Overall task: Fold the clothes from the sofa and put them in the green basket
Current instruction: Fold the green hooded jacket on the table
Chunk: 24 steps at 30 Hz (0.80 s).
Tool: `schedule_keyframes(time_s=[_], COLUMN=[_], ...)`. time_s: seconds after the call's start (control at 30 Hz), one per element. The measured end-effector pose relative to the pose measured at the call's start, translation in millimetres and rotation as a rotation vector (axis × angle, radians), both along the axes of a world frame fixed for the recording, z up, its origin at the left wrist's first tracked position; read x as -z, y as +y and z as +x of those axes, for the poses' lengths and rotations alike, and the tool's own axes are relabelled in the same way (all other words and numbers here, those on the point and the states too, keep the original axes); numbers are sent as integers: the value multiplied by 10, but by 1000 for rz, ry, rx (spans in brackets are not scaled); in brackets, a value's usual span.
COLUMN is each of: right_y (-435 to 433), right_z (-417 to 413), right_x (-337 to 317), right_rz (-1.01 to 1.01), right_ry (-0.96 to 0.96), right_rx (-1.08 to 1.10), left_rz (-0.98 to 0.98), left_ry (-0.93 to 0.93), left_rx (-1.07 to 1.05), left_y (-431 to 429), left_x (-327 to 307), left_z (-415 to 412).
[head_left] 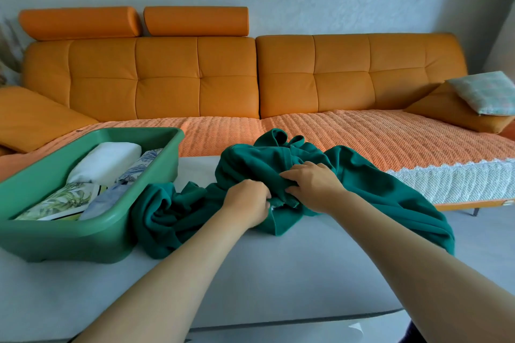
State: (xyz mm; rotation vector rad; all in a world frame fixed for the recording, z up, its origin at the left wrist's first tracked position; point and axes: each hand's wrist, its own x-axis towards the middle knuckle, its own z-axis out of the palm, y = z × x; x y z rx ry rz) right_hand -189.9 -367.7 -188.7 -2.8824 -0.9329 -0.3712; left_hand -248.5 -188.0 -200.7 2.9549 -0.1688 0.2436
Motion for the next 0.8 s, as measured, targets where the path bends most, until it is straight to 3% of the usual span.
schedule_keyframes(time_s=[0.13, 0.27, 0.33, 0.47, 0.53, 0.6, 0.67, 0.8], right_y=[-81, -173, -161, -40, 21, 66, 103, 136], right_z=[69, 74, 39, -41, -79, -94, -96, -100], right_x=[-79, -116, -109, -90, -90, -92, -106, -104], right_rz=[110, 117, 131, 66, 48, 44, 61, 168], right_ry=[18, 113, 124, 47, 13, 6, 32, 59], right_rx=[82, 145, 132, 85, 75, 77, 87, 56], left_rz=[-320, -676, -541, -127, -70, -153, -215, 255], left_ry=[-223, -393, -243, 313, 241, 80, 58, 95], left_rx=[-95, -401, -511, -569, -475, -252, -18, 92], left_y=[235, 587, 776, 726, 658, 562, 427, 330], left_x=[-226, -522, -628, -566, -511, -486, -435, -207], left_z=[-53, -113, -155, -395, -408, -373, -386, -353])
